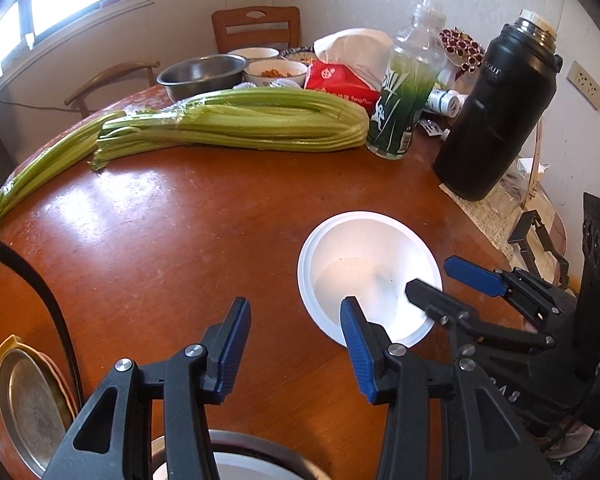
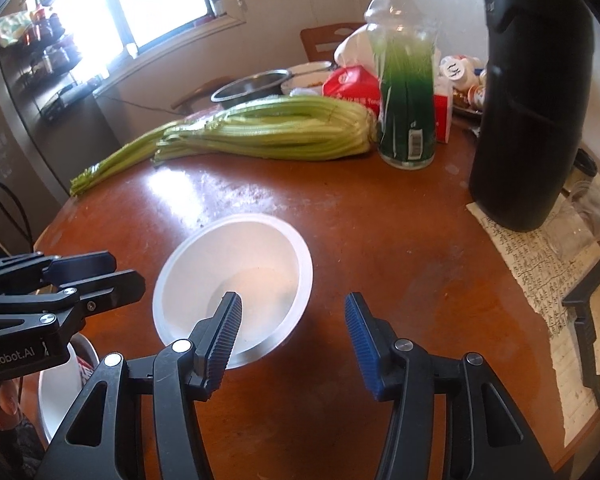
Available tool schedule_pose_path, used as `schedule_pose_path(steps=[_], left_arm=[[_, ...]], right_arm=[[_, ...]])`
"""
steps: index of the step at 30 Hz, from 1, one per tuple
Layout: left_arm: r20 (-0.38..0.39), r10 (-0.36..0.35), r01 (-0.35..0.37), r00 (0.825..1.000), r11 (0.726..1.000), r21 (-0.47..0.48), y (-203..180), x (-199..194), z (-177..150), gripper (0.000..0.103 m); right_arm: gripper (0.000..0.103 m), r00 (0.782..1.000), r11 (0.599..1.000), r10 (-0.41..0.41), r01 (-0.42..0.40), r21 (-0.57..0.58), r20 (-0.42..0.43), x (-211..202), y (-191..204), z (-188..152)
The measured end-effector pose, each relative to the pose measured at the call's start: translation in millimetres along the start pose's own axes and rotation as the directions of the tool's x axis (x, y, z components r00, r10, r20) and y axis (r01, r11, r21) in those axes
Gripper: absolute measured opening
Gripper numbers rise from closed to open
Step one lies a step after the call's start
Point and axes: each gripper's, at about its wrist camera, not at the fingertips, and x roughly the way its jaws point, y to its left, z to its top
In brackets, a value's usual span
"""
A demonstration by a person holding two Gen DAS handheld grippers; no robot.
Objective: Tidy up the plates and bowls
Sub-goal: 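Move the left tool to the white plate and close on its rim, then carry the white plate with the left tool over the steel bowl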
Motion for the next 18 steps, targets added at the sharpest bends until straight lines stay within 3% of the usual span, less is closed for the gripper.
schedule_pose_path(steps=[18], left_arm=[[-0.088, -0.008, 0.003, 0.996, 0.998, -0.063, 17, 38, 6, 0.047]], right_arm=[[0.056, 0.993, 0.989, 0.102, -0.108, -0.1, -0.066, 20, 46, -6]])
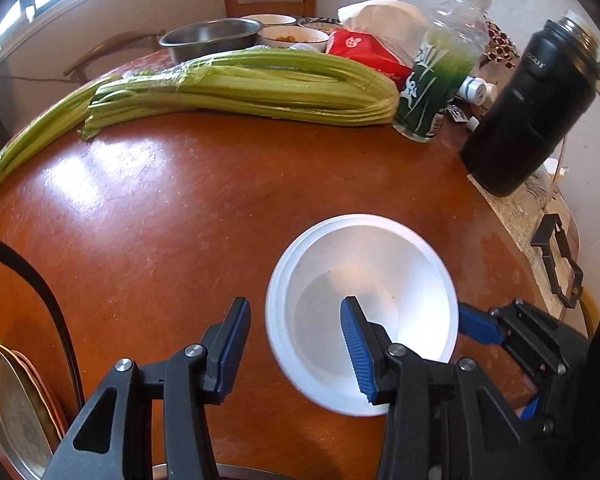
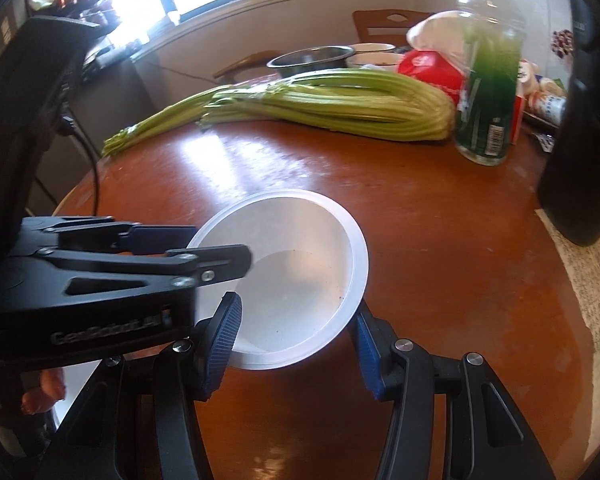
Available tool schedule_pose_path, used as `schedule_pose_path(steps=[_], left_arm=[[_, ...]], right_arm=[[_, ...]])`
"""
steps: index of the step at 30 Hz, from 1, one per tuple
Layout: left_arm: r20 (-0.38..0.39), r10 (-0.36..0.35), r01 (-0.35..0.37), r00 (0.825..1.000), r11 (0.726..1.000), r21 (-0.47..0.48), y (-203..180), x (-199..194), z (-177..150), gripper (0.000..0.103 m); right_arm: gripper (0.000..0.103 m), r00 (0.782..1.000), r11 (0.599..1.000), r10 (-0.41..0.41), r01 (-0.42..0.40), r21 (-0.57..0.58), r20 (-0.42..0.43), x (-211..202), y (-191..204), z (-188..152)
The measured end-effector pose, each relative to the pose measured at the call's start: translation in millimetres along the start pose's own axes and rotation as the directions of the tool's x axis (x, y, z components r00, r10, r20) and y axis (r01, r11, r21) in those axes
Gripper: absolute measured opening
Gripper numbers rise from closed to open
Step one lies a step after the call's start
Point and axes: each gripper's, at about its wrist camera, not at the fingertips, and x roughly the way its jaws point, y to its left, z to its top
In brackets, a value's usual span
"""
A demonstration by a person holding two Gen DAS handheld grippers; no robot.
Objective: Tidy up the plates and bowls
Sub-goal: 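Carry the white plate with the left tool over the steel bowl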
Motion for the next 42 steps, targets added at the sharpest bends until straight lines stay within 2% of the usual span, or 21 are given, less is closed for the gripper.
schedule_pose_path(steps=[7, 14, 28, 42], left_arm=[[-0.027, -0.014, 0.013, 1.0, 0.999, -0.033, 10, 7, -1, 0.047], [-0.008, -0.023, 0.023, 1.0, 0.999, -0.042, 14, 1, -2, 0.047], [0.074, -0.021, 0.025, 0.997, 0.999, -0.044, 20, -32, -7, 0.047], [0.174, -0.034, 0.044, 0.984, 0.998, -0.049, 34, -84, -28, 0.047]], right_arm=[[0.056, 1.0, 0.999, 0.017, -0.018, -0.03, -0.011, 5, 16, 1], [0.056, 1.0, 0.999, 0.021, -0.021, -0.026, -0.019, 6, 19, 2], [0.057, 0.999, 0.998, 0.027, -0.026, -0.06, 0.028, -16, 42, 3], [0.057, 0.995, 0.993, 0.039, -0.028, -0.114, 0.096, -47, 77, 3]])
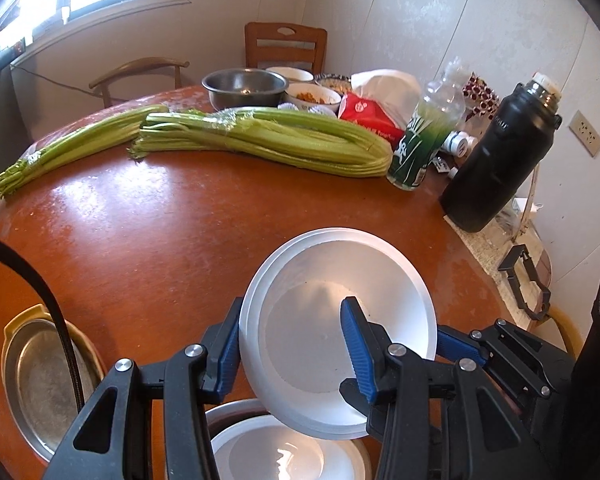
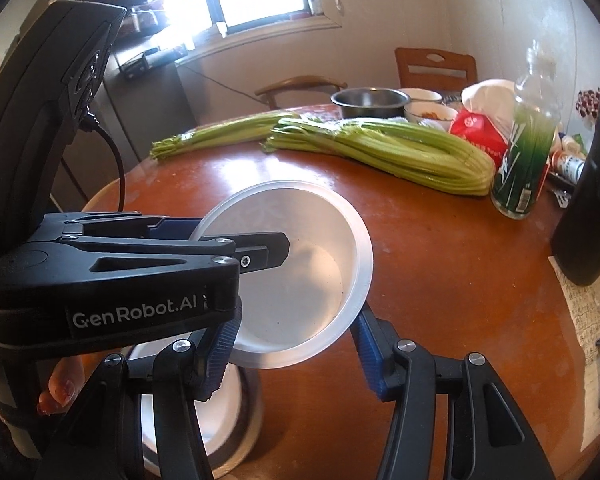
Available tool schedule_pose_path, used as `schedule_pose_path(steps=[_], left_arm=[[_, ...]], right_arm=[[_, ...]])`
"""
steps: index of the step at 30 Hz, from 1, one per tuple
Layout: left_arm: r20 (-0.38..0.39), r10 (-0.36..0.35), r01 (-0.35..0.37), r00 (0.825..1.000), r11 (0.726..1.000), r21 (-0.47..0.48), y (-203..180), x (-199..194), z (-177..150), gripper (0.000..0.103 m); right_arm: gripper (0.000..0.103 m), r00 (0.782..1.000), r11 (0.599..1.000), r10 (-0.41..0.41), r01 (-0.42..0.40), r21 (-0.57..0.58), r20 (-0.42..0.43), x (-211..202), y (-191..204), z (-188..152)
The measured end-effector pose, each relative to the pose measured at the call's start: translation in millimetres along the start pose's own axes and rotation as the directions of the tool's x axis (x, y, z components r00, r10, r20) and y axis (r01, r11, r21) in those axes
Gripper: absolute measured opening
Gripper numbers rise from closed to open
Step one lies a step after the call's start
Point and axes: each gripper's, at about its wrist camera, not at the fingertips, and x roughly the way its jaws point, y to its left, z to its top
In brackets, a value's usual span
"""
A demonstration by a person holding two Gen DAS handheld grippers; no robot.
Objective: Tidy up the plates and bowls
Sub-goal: 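Carry the white plate with the left tool over the steel bowl, then lower the white plate onto the white bowl and open the left tool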
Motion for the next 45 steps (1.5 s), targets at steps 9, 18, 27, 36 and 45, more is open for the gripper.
schedule_pose_path(steps=[9, 18, 27, 36, 45], left_arm=[[0.039, 0.012, -0.012, 0.999, 1.0, -0.001, 6, -24, -14, 0.047], [0.062, 0.021, -0.021, 0.998, 1.0, -0.006, 10, -40, -32, 0.047], [0.07, 0.037, -0.035, 0.997, 0.999, -0.024, 12, -51, -55, 0.047], [0.068, 0.052, -0.049, 0.996, 0.998, -0.047, 13, -55, -76, 0.047], [0.068, 0.065, -0.061, 0.996, 0.996, -0.057, 16, -59, -89, 0.047]], right_arm=[[0.057, 1.0, 0.999, 0.005, -0.004, -0.034, 0.022, -14, 23, -6], [0.057, 0.999, 0.998, 0.018, -0.017, -0.054, 0.029, -24, 39, -19], [0.057, 0.999, 0.996, 0.038, -0.035, -0.084, 0.029, -33, 51, -35], [0.057, 0.998, 0.992, 0.059, -0.056, -0.11, 0.02, -38, 57, -50], [0.057, 0.998, 0.989, 0.068, -0.067, -0.133, 0.004, -36, 62, -59]])
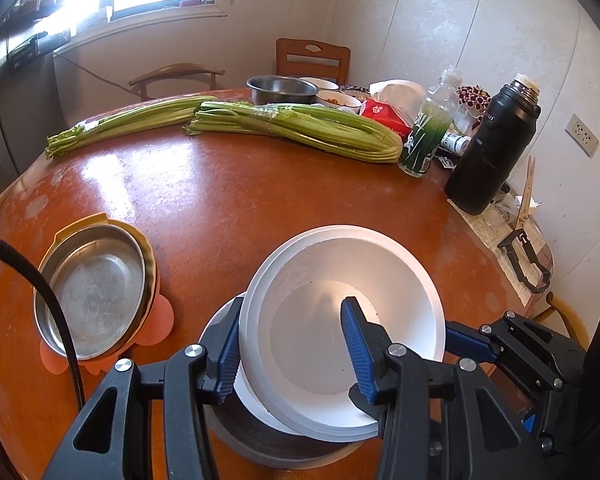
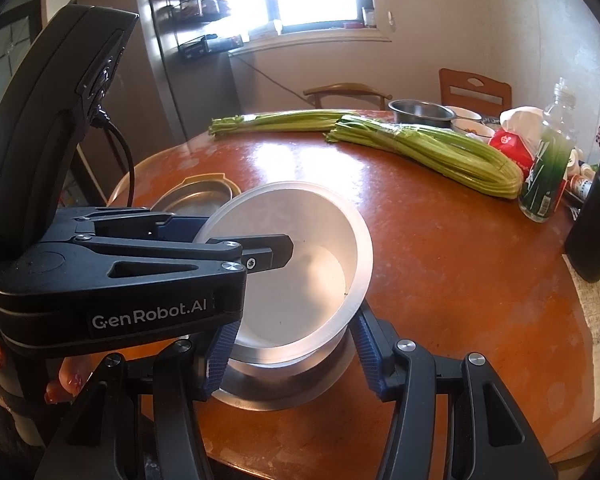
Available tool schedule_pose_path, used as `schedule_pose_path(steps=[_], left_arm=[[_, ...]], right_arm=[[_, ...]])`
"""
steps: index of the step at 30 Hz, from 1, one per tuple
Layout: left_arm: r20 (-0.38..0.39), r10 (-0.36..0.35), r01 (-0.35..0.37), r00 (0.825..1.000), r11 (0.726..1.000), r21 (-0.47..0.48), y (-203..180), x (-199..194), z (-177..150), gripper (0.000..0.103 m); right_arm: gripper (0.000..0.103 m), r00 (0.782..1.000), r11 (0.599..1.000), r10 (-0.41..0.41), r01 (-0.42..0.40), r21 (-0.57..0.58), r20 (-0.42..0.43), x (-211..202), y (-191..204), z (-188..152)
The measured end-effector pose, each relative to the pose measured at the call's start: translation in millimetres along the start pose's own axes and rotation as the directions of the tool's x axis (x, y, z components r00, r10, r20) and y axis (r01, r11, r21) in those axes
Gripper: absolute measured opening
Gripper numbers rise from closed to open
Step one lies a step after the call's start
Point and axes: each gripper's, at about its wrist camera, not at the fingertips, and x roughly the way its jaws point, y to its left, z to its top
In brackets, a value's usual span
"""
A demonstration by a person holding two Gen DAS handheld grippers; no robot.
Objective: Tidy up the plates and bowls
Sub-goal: 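Lower the white plate onto the white bowl and open the left tool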
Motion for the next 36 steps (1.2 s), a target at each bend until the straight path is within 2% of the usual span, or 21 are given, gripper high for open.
schedule_pose_path(steps=[17, 30, 36], left_arm=[[-0.053, 0.007, -0.008, 0.999, 1.0, -0.014, 15, 21, -15, 0.047], [-0.059, -0.004, 0.002, 0.998, 0.999, -0.032, 22, 24, -18, 0.047], [-0.069, -0.009, 0.007, 0.998, 0.999, -0.039, 26, 27, -19, 0.047]], right_arm=[[0.058, 0.997, 1.0, -0.006, 0.004, -0.026, -0.072, 26, 9, -13], [0.058, 0.997, 0.997, -0.047, 0.043, -0.067, -0.067, 30, 17, -14], [0.058, 0.997, 0.997, -0.042, 0.037, -0.069, -0.064, 28, 15, -14]])
